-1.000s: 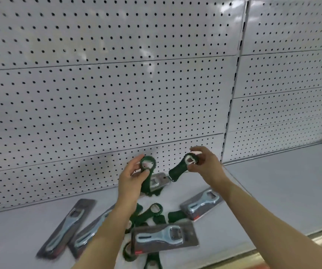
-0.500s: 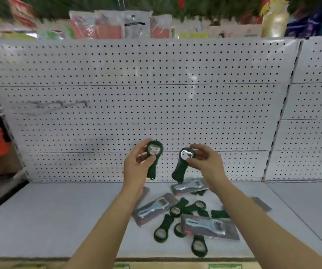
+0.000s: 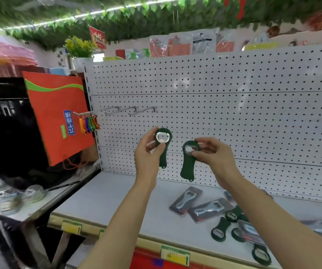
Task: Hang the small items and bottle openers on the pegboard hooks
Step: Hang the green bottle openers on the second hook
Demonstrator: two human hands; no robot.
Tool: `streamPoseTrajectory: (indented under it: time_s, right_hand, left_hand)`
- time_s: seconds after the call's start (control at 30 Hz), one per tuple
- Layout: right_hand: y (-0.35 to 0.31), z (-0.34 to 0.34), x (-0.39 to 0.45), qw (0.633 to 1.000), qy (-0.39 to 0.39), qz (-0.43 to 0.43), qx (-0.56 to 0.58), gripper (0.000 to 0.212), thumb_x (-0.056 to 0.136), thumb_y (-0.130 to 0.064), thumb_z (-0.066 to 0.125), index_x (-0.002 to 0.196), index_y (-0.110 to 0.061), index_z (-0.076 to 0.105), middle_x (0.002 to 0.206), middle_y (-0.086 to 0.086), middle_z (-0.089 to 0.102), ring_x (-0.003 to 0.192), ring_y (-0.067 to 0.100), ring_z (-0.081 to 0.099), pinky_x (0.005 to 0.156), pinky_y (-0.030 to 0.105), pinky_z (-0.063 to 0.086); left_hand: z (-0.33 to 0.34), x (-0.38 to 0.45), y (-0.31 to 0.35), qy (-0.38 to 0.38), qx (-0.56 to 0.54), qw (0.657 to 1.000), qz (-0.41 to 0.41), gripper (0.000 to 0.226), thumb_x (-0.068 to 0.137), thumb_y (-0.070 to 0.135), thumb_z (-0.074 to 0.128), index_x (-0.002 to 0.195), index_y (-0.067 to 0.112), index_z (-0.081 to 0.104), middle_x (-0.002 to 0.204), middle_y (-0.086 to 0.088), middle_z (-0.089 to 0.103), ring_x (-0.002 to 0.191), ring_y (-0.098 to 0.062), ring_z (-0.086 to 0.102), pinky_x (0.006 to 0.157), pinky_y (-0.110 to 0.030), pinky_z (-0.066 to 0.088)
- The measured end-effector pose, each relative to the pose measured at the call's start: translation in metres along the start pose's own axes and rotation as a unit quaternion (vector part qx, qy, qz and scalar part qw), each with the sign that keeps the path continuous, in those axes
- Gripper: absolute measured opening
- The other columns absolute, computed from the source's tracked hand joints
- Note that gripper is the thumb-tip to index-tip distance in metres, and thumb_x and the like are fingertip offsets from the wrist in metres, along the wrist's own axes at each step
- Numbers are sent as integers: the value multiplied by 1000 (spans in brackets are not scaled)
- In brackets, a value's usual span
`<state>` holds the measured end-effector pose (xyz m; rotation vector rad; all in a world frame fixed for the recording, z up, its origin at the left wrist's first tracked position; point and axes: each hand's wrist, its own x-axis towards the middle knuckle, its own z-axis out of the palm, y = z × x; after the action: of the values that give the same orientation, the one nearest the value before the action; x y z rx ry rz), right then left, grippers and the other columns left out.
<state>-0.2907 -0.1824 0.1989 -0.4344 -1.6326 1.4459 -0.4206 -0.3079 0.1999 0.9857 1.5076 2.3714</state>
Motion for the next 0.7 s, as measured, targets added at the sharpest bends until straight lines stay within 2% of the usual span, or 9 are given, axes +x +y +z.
streamPoseTrajectory:
  time_s: [0.07, 0.13, 0.3, 0.5, 0.7]
  right_hand:
    - [-6, 20, 4, 1000, -4, -8, -3, 36, 72, 7, 78, 98, -17, 72, 101, 22, 68, 90, 28, 70, 83, 37, 59]
    - [-11, 40, 8, 1000, -3, -16, -6, 37, 73, 10, 75, 98, -17, 72, 101, 23, 68, 89, 27, 70, 85, 41, 59]
    - [-20, 93, 19, 999, 12, -30, -6, 37, 73, 8, 76, 98, -19, 73, 108, 26, 65, 98, 34, 68, 87, 41, 58]
    - [-21, 150, 25, 999, 19, -49, 9, 37, 72, 3, 79, 98, -22, 74, 108, 21, 67, 99, 28, 68, 91, 41, 56]
    - [-25, 184, 31, 998, 26, -52, 5, 37, 73, 5, 77, 99, -21, 73, 107, 20, 68, 100, 28, 67, 91, 41, 56]
  left_hand:
    - [-13, 11, 5, 5, -17, 1000, 9, 50, 88, -6, 64, 113, 37, 68, 110, 6, 72, 105, -13, 66, 91, -31, 54]
    - [-26, 22, 10, 7, -23, 1000, 19, 51, 87, -7, 64, 111, 38, 69, 115, 0, 71, 110, -20, 65, 96, -36, 54]
    - [-65, 52, 22, 9, -37, 999, 32, 52, 87, -9, 62, 116, 33, 68, 115, -5, 72, 111, -21, 65, 98, -37, 53]
    - [-112, 98, 28, 11, -50, 997, 55, 53, 87, -11, 61, 117, 32, 66, 116, 0, 71, 105, -10, 65, 80, -14, 51]
    - [-136, 141, 19, 11, -28, 998, 52, 50, 85, -4, 64, 114, 37, 68, 121, -1, 68, 110, -16, 65, 90, -30, 54]
